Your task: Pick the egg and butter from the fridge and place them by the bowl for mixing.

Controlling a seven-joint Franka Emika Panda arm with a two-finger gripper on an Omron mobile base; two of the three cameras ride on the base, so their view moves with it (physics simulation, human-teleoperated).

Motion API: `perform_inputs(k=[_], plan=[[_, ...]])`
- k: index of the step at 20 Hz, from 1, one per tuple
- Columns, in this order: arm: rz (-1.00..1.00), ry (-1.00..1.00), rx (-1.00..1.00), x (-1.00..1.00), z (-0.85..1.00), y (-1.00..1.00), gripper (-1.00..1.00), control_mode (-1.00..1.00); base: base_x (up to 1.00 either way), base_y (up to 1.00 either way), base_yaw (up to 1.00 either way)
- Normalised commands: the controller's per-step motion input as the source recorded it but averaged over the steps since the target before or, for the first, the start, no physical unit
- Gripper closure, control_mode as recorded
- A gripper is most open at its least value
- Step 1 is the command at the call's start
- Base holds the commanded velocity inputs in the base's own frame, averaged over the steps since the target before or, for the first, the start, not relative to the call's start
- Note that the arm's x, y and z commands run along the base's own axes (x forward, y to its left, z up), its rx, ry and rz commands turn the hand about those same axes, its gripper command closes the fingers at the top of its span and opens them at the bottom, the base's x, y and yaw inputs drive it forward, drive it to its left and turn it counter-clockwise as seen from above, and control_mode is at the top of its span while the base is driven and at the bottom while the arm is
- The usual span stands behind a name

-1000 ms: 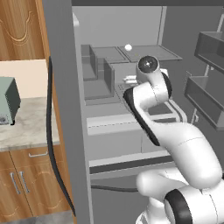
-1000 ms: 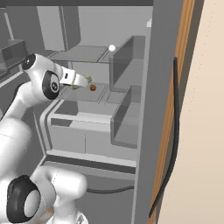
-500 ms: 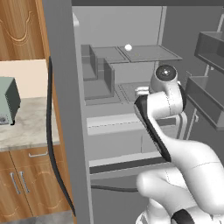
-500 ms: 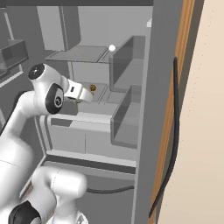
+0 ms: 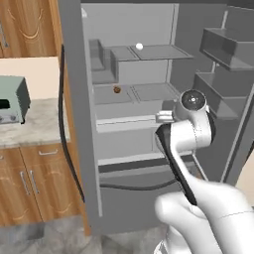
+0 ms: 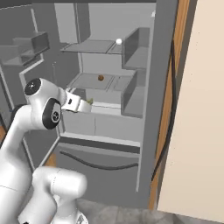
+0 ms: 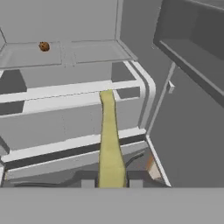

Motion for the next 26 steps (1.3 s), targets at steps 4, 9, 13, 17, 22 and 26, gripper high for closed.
perform_inputs(k=[4, 9, 13, 17, 22, 26], plan=[[0.0, 0.0, 0.0, 0.0, 0.0, 0.0, 1.0, 1.0, -1.0, -0.01, 0.46], [0.0, 0.0, 0.0, 0.0, 0.0, 0.0, 1.0, 1.0, -0.76, -0.06, 0.77], [0.0, 0.0, 0.0, 0.0, 0.0, 0.0, 1.0, 1.0, -0.64, -0.03, 0.79], [0.0, 0.0, 0.0, 0.0, 0.0, 0.0, 1.0, 1.0, -0.58, -0.01, 0.81], [0.0, 0.0, 0.0, 0.0, 0.0, 0.0, 1.0, 1.0, -0.33, 0.0, 0.9], [0.0, 0.0, 0.0, 0.0, 0.0, 0.0, 1.0, 1.0, -0.11, 0.0, 0.97]])
